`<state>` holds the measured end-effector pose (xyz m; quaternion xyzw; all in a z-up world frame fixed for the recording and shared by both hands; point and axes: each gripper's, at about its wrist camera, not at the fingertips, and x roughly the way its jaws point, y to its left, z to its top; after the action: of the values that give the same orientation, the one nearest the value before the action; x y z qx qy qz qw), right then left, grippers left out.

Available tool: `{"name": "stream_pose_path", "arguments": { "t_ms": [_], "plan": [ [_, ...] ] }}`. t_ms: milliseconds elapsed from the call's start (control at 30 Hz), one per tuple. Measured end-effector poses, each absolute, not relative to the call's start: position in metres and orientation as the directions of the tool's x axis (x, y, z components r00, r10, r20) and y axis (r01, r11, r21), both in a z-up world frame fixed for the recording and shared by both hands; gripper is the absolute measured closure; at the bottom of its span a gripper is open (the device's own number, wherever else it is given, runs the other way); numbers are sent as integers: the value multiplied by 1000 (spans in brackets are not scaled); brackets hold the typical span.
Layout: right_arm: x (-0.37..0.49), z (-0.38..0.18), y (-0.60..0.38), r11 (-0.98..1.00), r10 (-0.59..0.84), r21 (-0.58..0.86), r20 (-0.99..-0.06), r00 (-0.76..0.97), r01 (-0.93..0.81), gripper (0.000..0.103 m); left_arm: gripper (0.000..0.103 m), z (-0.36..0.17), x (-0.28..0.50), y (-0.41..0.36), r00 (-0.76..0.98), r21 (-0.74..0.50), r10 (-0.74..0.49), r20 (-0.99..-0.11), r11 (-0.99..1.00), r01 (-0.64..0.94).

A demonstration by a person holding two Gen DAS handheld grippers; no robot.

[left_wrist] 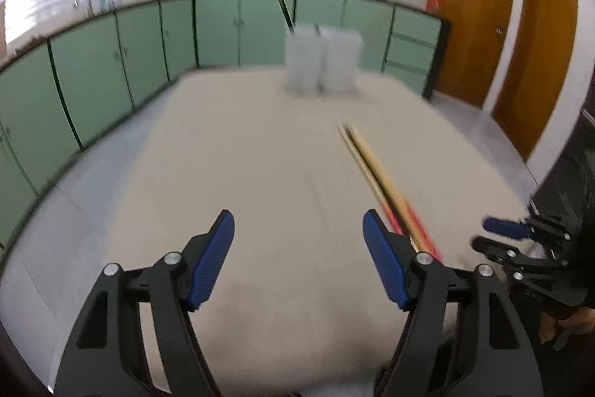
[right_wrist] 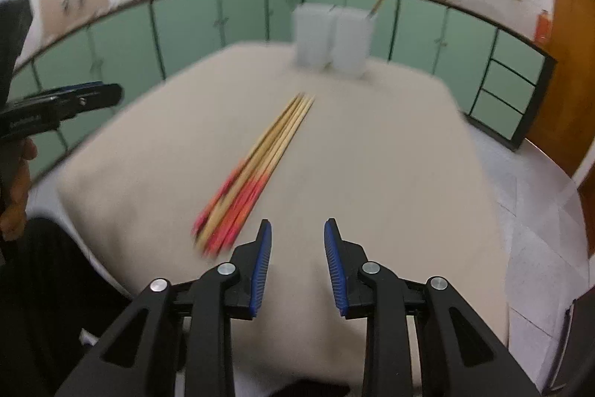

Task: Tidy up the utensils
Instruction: 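Move both tools back to the remaining chopsticks, then grasp a red-patterned chopstick with the right tool while the left tool grasps another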

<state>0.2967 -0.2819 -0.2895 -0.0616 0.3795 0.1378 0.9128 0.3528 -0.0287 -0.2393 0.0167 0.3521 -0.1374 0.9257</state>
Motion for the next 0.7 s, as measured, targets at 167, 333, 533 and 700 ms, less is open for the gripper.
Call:
{"name": "stream_pose_path", "arguments": {
  "t_ms": [167,333,533,700],
  "plan": [
    [293,-299,-262,943,212,-33,-708,673,-332,74,40,-268,336,-28,677,-105,-254,-691,961,255],
    [304,-299,-253,937,229,-31,-696,681,-348,74,40,-276,336,-36,670,-73,-260,-695,953,294],
    [316,-305,-265,945,249,21,-692,678,-326,83,40,-284,341,-47,648,-66,-283,-707,939,337],
    [320,-304,-288,959,229,41,-696,680,-281,95,40,-289,343,-64,637,-37,-296,-712,921,388]
  ]
}}
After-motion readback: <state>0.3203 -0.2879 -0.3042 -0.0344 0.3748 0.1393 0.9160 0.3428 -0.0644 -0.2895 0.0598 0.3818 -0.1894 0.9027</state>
